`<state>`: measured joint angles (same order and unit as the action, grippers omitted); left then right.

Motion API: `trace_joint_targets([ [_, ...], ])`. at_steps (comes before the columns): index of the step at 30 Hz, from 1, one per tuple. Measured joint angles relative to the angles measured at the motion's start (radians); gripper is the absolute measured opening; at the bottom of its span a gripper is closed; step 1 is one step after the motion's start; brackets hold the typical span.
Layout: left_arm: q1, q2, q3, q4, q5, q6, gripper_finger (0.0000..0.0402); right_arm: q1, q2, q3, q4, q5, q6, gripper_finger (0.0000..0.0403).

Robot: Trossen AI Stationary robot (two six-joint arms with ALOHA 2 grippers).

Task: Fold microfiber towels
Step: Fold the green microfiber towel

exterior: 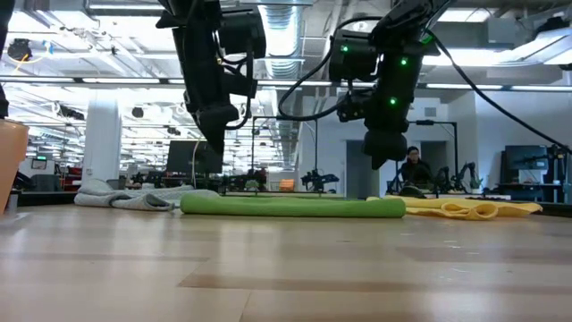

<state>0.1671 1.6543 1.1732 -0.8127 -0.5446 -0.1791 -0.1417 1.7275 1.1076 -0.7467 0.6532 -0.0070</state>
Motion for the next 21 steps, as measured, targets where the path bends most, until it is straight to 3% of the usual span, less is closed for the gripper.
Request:
trace_joint_targets([
  [5,0.001,0.000,0.000,0.000,0.046,0.036,0.0152,0.001,0.000,0.000,-0.002,-0.001,-0.027,0.0174],
  [11,-0.047,0.000,0.000,-0.016,0.403,0.107,0.0162,0.067,-0.009,0.000,-0.027,-0.003,-0.063,0.0204],
  [13,-0.085,0.000,0.000,-0.017,0.468,0.154,0.0160,0.102,-0.017,0.001,-0.033,-0.003,-0.064,0.0207],
  [16,-0.152,0.000,0.000,-0.019,0.474,0.188,0.0158,0.151,-0.054,-0.001,-0.058,-0.004,-0.058,0.0207],
  [21,-0.227,0.000,-0.017,0.023,0.400,0.194,0.0159,0.209,-0.117,0.000,-0.045,-0.026,-0.046,0.0201],
])
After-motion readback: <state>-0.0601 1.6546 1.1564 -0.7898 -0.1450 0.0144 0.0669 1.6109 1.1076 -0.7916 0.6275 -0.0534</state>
